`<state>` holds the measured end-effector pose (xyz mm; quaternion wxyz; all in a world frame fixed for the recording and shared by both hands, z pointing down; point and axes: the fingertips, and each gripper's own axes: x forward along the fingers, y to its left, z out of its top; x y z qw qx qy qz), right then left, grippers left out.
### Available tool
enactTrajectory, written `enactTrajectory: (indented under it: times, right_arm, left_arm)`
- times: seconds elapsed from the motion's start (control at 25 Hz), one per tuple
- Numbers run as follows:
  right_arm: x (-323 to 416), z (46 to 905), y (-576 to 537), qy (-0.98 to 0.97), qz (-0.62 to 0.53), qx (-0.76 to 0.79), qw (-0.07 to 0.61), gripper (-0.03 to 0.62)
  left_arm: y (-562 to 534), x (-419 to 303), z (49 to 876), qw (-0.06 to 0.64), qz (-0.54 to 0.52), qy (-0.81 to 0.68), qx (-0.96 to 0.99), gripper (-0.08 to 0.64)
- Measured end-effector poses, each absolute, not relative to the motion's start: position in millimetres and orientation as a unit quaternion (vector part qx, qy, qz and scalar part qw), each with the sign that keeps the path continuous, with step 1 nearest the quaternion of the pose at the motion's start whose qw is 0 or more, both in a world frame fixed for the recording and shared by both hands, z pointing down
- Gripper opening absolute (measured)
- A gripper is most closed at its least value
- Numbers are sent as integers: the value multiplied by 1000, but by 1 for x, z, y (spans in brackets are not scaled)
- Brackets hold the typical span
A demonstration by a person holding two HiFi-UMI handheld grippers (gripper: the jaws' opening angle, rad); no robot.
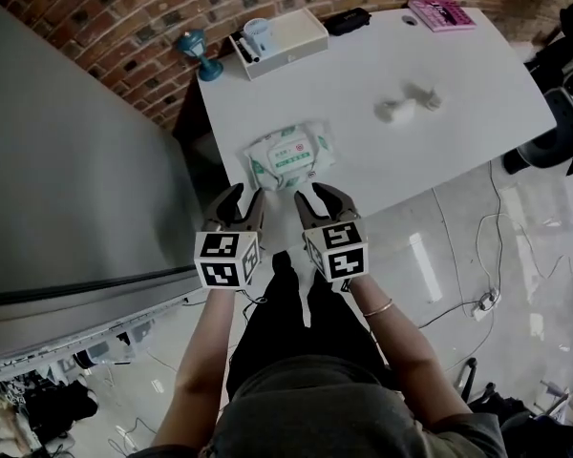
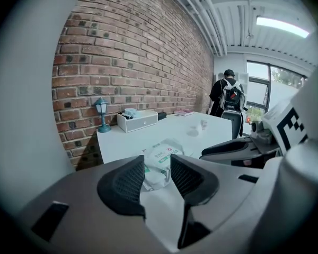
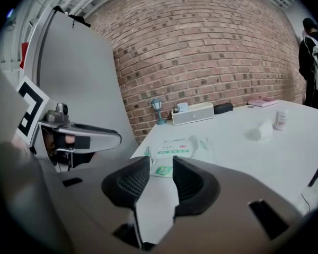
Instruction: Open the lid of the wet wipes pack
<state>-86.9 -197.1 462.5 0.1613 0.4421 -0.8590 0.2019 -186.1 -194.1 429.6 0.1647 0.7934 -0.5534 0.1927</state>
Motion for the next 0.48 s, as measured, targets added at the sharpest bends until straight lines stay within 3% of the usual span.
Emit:
enactTrajectory:
  times: [0.48]
  right_arm:
    - [-107,499,-222,-836,210,467,197,141]
  left_arm:
    - [-232,-192,440,160,222,-518,810,146]
